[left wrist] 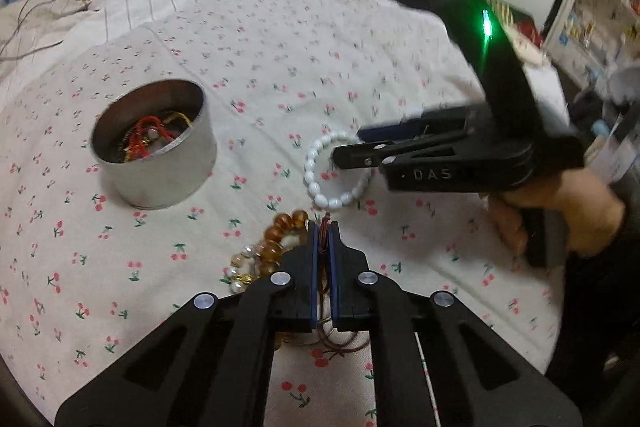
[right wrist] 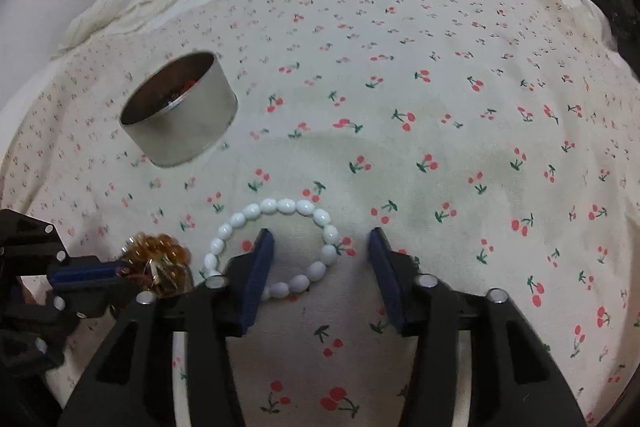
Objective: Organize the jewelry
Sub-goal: 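Grasp the amber bead bracelet with the left tool while the right tool lifts the white bracelet, then drop the amber bracelet into the tin with the left tool while the right tool brings the white bracelet over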
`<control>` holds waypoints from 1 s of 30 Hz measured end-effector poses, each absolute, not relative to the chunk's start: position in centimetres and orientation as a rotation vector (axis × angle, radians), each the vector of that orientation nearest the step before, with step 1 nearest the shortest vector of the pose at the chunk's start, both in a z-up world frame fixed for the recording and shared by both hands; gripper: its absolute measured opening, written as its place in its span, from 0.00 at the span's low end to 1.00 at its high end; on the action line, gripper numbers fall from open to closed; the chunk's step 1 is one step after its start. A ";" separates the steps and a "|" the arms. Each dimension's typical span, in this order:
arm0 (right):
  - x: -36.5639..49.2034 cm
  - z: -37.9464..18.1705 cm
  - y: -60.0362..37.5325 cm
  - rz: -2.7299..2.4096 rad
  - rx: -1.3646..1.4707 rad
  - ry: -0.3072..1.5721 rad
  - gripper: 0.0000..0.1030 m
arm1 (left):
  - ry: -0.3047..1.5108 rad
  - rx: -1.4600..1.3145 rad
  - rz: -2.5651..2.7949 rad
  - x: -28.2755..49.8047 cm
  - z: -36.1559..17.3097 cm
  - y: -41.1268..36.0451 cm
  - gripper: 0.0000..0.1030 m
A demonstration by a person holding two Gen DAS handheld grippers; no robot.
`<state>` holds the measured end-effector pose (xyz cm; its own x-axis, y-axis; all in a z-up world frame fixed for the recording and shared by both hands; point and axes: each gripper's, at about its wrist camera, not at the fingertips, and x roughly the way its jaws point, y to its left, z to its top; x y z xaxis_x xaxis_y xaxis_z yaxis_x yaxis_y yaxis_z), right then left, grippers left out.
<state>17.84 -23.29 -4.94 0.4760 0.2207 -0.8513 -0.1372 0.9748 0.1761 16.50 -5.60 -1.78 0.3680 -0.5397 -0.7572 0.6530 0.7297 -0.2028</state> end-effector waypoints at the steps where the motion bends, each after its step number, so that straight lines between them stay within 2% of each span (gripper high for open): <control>1: 17.8 -4.7 -23.6 0.224 0.106 1.044 0.08 | 0.907 0.116 -0.769 16.7 -1.4 -5.1 0.04; 9: 17.3 -2.8 -24.4 0.244 0.167 0.961 0.08 | 0.849 -0.033 -0.751 17.7 1.3 -1.6 0.04; 30: 16.0 4.4 -22.7 0.395 0.218 0.636 0.08 | 0.782 -0.100 -0.705 20.7 5.0 0.8 0.04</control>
<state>16.02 -22.67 4.36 0.7338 0.4225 -0.5320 -0.2906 0.9030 0.3163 20.71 0.80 4.96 0.4953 -0.6167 -0.6119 0.5452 0.7690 -0.3338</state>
